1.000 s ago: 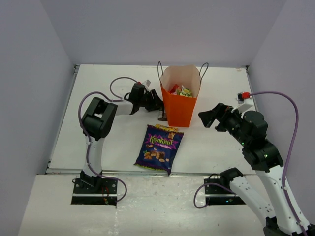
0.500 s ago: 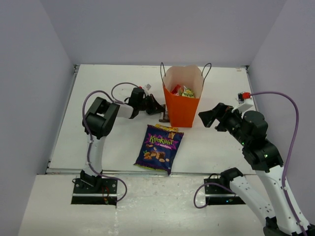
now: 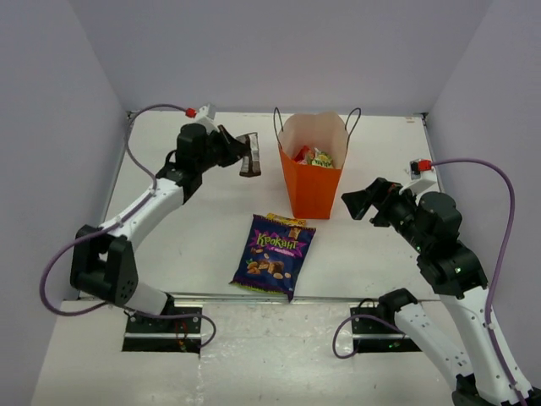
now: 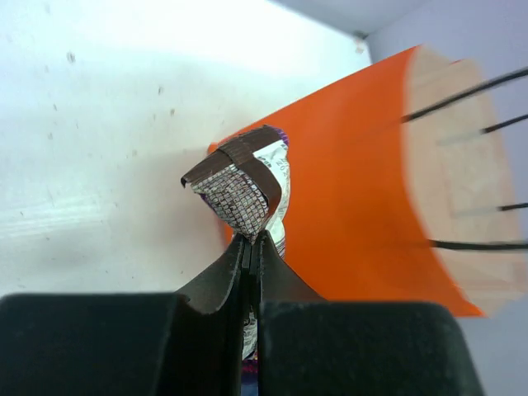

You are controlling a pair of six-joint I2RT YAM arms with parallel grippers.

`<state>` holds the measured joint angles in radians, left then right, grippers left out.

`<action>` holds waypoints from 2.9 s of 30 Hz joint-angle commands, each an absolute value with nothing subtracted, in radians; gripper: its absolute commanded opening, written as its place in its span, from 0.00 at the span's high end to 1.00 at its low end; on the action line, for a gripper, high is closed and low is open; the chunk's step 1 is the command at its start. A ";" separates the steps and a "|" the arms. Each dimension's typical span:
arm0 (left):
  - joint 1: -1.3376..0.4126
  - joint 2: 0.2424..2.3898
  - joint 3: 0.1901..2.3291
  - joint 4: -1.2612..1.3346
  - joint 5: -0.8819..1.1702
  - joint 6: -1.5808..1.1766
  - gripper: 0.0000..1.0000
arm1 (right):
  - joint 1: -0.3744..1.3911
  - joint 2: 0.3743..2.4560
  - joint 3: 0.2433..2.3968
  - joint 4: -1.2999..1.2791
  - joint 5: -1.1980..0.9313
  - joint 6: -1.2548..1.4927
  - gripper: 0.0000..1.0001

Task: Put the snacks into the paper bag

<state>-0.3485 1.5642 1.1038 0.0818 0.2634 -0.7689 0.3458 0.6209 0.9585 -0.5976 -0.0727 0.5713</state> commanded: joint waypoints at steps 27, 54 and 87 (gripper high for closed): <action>-0.623 1.636 1.718 0.014 0.143 -0.523 1.00 | 0.342 0.621 0.965 -0.572 -0.087 0.568 0.01; -0.629 1.398 1.646 -0.210 0.112 -0.465 0.03 | 0.344 0.552 0.737 -0.496 -0.279 0.666 0.01; -0.614 0.785 0.827 -0.359 -0.278 -0.532 0.00 | 0.718 1.047 0.170 0.460 -0.227 1.089 0.01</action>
